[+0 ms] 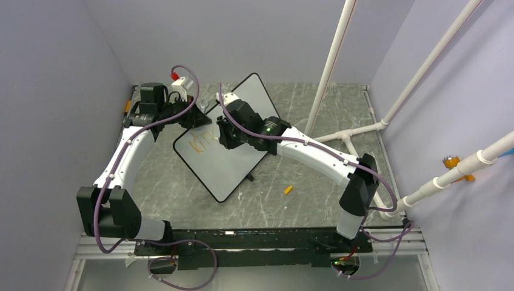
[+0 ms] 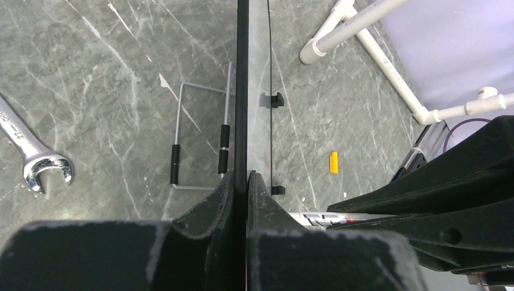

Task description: Write a sentence on the whiteboard

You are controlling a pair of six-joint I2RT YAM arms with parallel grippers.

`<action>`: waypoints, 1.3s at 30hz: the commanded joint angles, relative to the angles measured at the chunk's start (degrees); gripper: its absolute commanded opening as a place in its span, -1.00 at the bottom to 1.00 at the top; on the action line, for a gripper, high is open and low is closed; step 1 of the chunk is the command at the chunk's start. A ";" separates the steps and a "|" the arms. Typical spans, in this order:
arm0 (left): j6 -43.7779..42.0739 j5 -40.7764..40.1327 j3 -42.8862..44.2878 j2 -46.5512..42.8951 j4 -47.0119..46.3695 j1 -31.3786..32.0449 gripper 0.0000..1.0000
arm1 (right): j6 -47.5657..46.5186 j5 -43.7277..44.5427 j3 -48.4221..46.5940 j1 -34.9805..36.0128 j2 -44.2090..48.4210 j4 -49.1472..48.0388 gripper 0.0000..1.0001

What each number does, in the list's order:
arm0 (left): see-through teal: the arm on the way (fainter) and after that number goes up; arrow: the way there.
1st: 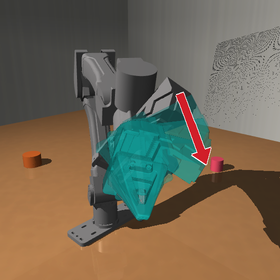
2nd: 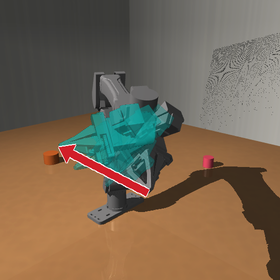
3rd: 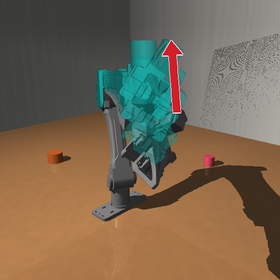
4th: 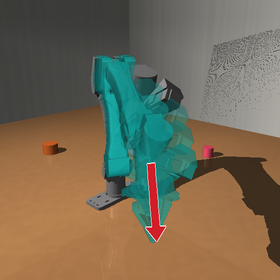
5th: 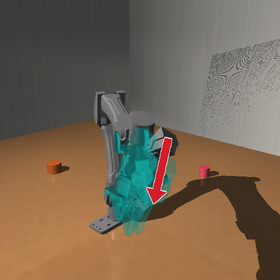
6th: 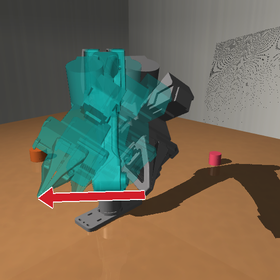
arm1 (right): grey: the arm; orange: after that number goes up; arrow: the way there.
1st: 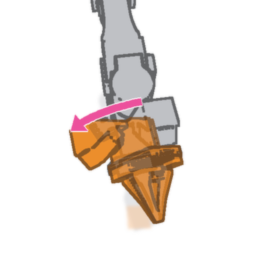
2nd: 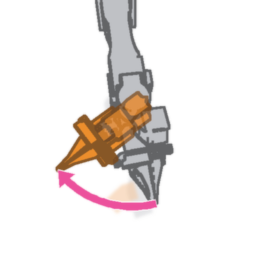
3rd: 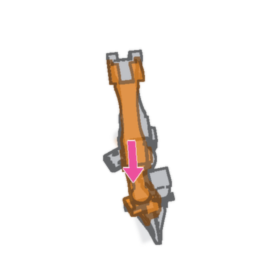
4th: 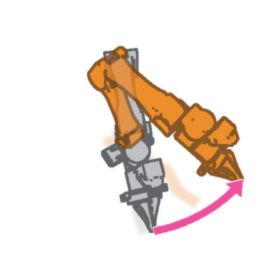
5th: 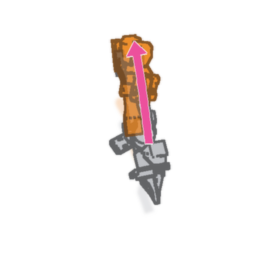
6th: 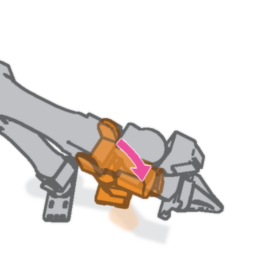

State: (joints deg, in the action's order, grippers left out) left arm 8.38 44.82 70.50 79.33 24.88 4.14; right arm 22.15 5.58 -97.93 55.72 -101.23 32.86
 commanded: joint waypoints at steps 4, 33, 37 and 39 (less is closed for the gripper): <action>-3.37 1.17 0.69 -2.51 -2.60 0.52 -1.00 | 0.72 2.21 1.15 0.24 1.17 -0.93 -1.00; -3.27 1.36 0.63 -2.58 -2.80 0.60 -1.00 | -1.75 6.67 -15.19 -0.61 -6.45 4.86 -1.00; -3.27 1.41 0.64 -2.66 -2.73 0.60 -1.00 | -2.08 6.95 -17.84 -0.66 -7.40 5.64 -1.00; -3.26 1.41 0.66 -2.69 -2.75 0.60 -1.00 | -2.27 6.98 -18.83 -0.72 -7.86 5.96 -1.00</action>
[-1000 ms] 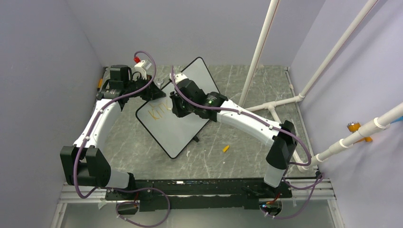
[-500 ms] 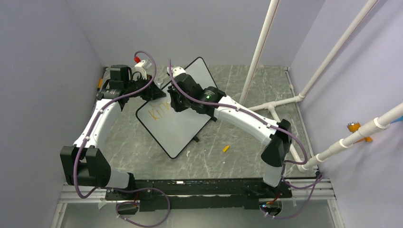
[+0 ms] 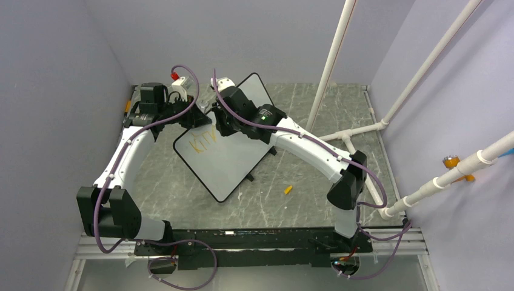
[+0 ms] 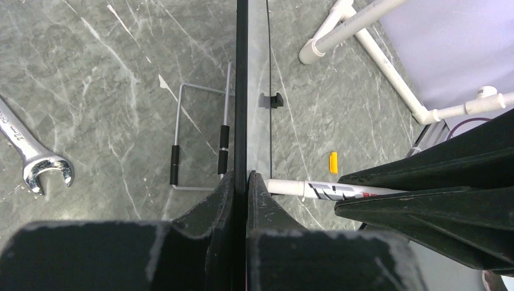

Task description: Write a sentence on the whiteboard

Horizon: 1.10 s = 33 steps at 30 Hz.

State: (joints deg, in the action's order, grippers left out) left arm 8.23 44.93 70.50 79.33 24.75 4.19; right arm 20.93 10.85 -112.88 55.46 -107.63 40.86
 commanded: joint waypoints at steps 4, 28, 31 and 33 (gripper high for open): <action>-3.11 1.30 0.62 -2.66 -2.60 0.58 -1.00 | -1.07 1.83 -5.17 -0.44 -2.22 -1.54 -1.00; -3.13 1.13 0.52 -2.87 -2.62 0.62 -1.00 | 2.46 -0.65 10.30 -0.22 4.68 -5.21 -1.00; -3.13 1.21 0.52 -2.91 -2.66 0.66 -1.00 | 2.16 -0.04 9.78 -0.30 4.59 -4.64 -1.00; -3.13 1.21 0.56 -2.86 -2.66 0.63 -1.00 | 1.89 0.60 8.93 -0.23 4.54 -3.91 -1.00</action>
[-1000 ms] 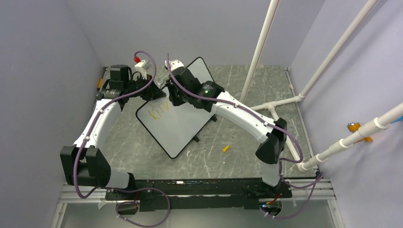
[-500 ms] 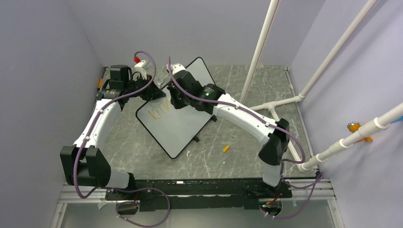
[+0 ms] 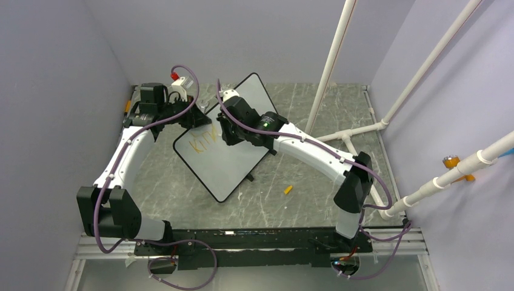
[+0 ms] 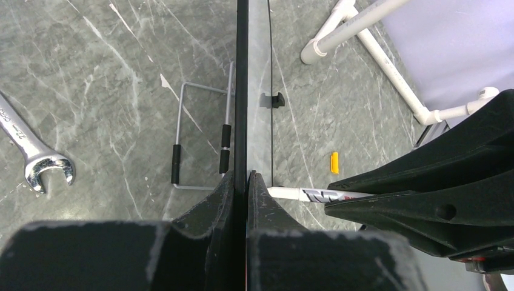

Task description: Write a sentence on the whiteboard

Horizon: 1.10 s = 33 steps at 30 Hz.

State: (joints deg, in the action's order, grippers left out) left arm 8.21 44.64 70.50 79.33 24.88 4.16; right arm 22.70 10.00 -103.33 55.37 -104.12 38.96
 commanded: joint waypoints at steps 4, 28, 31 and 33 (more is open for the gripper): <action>-3.11 1.49 0.67 -2.86 -2.74 0.66 -1.00 | -0.49 3.87 -2.39 -0.17 1.47 -0.13 -1.00; -3.02 1.58 0.38 -3.28 -2.90 0.67 -1.00 | -2.82 3.86 -9.87 -1.50 0.56 0.77 -1.00; -3.02 1.61 0.44 -3.24 -2.87 0.76 -1.00 | -2.89 3.59 -10.22 -1.80 -0.22 0.63 -1.00; -3.09 1.65 0.51 -3.22 -2.87 0.76 -1.00 | -2.92 3.32 -10.11 -2.05 -0.55 0.44 -1.00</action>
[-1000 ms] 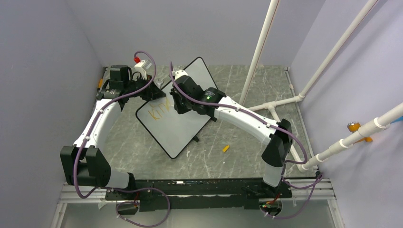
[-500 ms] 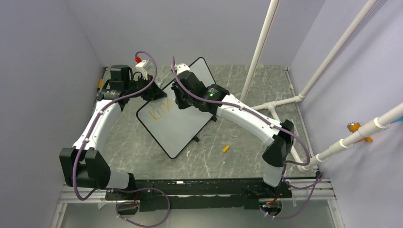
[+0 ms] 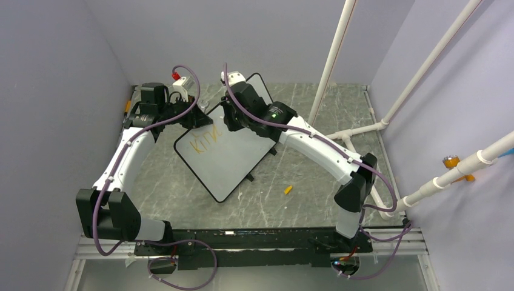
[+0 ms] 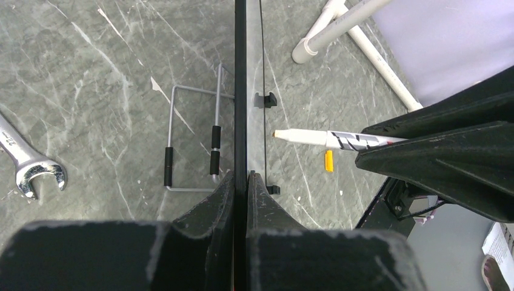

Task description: Write a sentence on the whiteboard

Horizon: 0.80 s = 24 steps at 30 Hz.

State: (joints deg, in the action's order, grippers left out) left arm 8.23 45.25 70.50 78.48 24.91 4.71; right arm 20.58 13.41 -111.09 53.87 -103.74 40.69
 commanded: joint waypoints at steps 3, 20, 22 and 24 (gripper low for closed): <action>-3.12 1.05 0.45 -2.44 -2.86 0.21 -1.00 | -0.55 -0.60 -1.60 -0.72 -1.11 -1.68 -1.00; -3.20 0.87 0.52 -2.01 -2.71 0.39 -1.00 | 1.53 -2.66 7.75 -0.78 0.85 -4.83 -1.00; -3.22 0.94 0.58 -1.89 -2.75 0.39 -1.00 | 1.93 -2.84 9.28 -0.87 1.47 -5.12 -1.00; -3.21 0.89 0.52 -1.92 -2.74 0.39 -1.00 | 2.29 -3.07 10.46 -0.79 1.97 -5.47 -1.00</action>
State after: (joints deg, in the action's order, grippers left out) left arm 8.19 44.25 70.32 78.48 25.15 4.54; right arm 21.34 11.46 -103.02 53.28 -103.70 39.35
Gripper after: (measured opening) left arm 0.107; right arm 0.142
